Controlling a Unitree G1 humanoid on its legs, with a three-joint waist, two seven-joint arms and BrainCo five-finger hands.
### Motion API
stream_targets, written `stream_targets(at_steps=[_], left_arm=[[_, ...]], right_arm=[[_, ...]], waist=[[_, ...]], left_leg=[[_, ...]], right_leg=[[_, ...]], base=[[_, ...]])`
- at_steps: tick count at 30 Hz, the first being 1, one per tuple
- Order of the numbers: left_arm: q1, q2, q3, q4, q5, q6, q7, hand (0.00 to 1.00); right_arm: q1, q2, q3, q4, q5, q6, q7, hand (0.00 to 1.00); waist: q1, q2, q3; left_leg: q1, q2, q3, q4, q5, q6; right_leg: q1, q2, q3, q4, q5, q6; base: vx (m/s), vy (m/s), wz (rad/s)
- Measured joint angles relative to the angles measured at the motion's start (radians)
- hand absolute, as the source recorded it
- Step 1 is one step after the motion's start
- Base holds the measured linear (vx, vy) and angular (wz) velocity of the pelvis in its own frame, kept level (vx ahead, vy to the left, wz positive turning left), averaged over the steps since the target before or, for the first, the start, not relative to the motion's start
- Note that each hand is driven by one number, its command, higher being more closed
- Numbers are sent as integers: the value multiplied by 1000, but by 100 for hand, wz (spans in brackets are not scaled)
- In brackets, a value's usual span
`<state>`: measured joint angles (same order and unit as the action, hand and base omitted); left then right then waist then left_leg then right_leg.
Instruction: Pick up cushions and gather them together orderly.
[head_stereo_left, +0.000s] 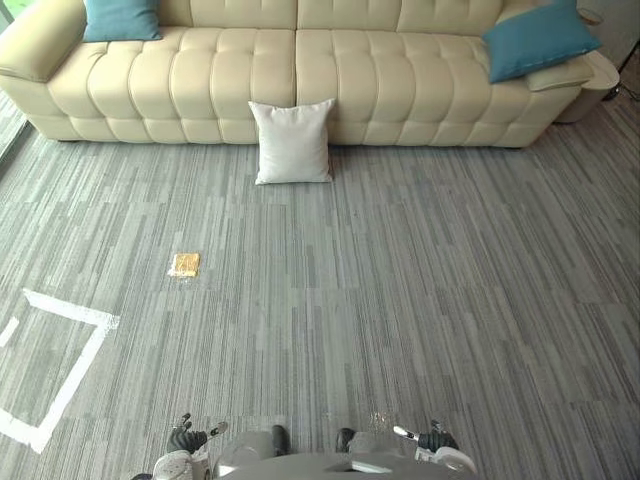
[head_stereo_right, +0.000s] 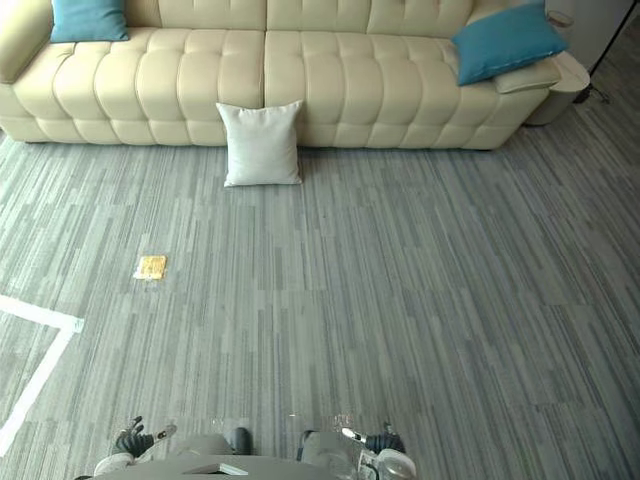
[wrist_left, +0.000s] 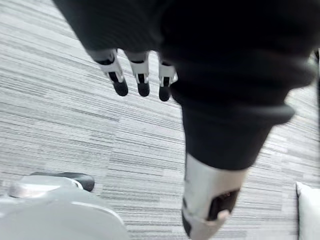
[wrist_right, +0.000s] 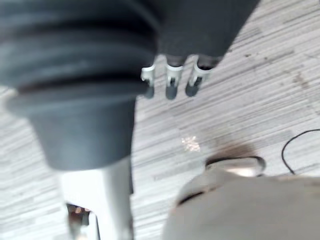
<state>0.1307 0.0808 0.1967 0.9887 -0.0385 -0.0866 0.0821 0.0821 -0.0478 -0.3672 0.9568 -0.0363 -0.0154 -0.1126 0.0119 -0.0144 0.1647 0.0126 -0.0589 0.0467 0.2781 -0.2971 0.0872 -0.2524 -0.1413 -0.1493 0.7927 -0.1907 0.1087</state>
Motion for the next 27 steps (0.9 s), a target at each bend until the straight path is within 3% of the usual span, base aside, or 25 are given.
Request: stream_targets(at_steps=[3,5,7,9,10,12,13,14,15,16,17,18,19,20,21,25,27], left_arm=[[-26,-2,-1,-8,-1,1,2,0],[-41,-10,-3,-8,-1,1,1,0],[-57,-19,-8,-9,-4,1,2,0],[-91,-16,-48,-11,-7,0,2,0],[-94,-17,-56,-11,-7,0,2,0],[-96,-15,-72,-8,-5,-1,1,0],[-104,-30,-71,7,-4,-2,0,0],[-114,-36,-71,8,-4,-2,-1,0],[-123,-47,-56,3,0,-4,-1,0],[-120,-55,-28,7,1,-4,-1,0],[-114,-59,-9,7,1,-3,-1,0],[-99,-64,9,3,0,-4,-1,0],[-95,-65,19,1,0,-4,-2,0],[-88,-72,49,-9,-2,-2,-1,0],[-75,-84,65,-36,-8,-2,-2,0],[-70,-94,88,-97,-29,-7,-1,0],[-76,-95,92,-119,-39,-13,-1,0]], right_arm=[[8,7,2,-22,2,-7,-1,0],[-3,1,3,-24,4,-8,0,0],[-18,-5,11,-28,9,-12,0,0],[-28,-2,16,-34,12,-12,0,0],[-28,-2,21,-35,12,-12,-1,0],[-9,2,44,-34,12,-11,0,0],[-19,1,29,-31,12,-11,-1,0],[-30,-1,16,-27,12,-11,-2,0],[-37,-3,0,-26,10,-11,0,0],[-38,-6,2,-29,10,-10,0,0],[-37,-6,3,-33,10,-9,0,0],[-32,-9,10,-33,10,-6,-3,0],[-26,-10,12,-37,10,-5,-3,0],[-7,-10,13,-40,11,-8,-4,0],[-1,-11,15,-45,12,-8,-5,0],[-2,-12,40,-81,13,-10,-5,0],[-3,-4,53,-99,33,-9,-5,0]], waist=[[-8,-8,7],[-12,-1,21],[-28,16,33],[-43,17,60],[-47,13,65],[-69,-10,70],[-73,10,78],[-72,29,89],[-76,47,100],[-77,56,104],[-78,60,107],[-77,67,110],[-76,70,111],[-58,67,113],[-36,62,115],[-11,51,122],[4,47,124]], left_leg=[[98,-1,-47,-40,-31,6],[153,10,-58,-82,-33,2],[212,46,-71,-127,-41,-14],[253,83,-88,-128,-62,-54],[269,86,-99,-125,-69,-68],[327,78,-141,-122,-94,-113],[352,109,-159,-98,-92,-137],[344,123,-156,-72,-74,-168],[310,135,-149,9,3,-237],[263,137,-137,125,126,-232],[225,139,-129,219,215,-247],[142,161,-122,422,310,-270],[102,179,-102,521,298,-272],[-12,266,-4,777,247,-245],[-75,306,59,872,205,-218],[-284,351,154,884,98,-166],[-371,333,211,666,36,-148]], right_leg=[[-99,2,-50,158,-88,-20],[-128,14,-92,104,-113,-33],[-192,65,-161,-52,-92,-73],[-262,121,-193,-342,52,-98],[-273,130,-189,-426,103,-103],[-273,126,-159,-600,264,-124],[-285,130,-159,-517,391,-242],[-297,135,-166,-463,341,-238],[-297,143,-175,-407,287,-252],[-265,156,-183,-398,241,-249],[-232,166,-178,-409,218,-251],[-148,199,-166,-451,184,-252],[-110,212,-165,-475,170,-251],[13,247,-155,-523,132,-258],[79,258,-130,-543,106,-256],[236,265,-80,-618,59,-228],[346,257,-60,-675,45,-204]], base=[[376,80,39],[444,18,30],[481,-32,28],[617,-79,43],[635,-99,50],[648,-140,59],[826,-211,38],[810,-233,22],[943,-311,-1],[730,-268,-1],[750,-264,-14],[591,-191,-9],[804,-246,-11],[721,-216,-20],[673,-194,-25],[452,-58,-27],[473,21,-24]])
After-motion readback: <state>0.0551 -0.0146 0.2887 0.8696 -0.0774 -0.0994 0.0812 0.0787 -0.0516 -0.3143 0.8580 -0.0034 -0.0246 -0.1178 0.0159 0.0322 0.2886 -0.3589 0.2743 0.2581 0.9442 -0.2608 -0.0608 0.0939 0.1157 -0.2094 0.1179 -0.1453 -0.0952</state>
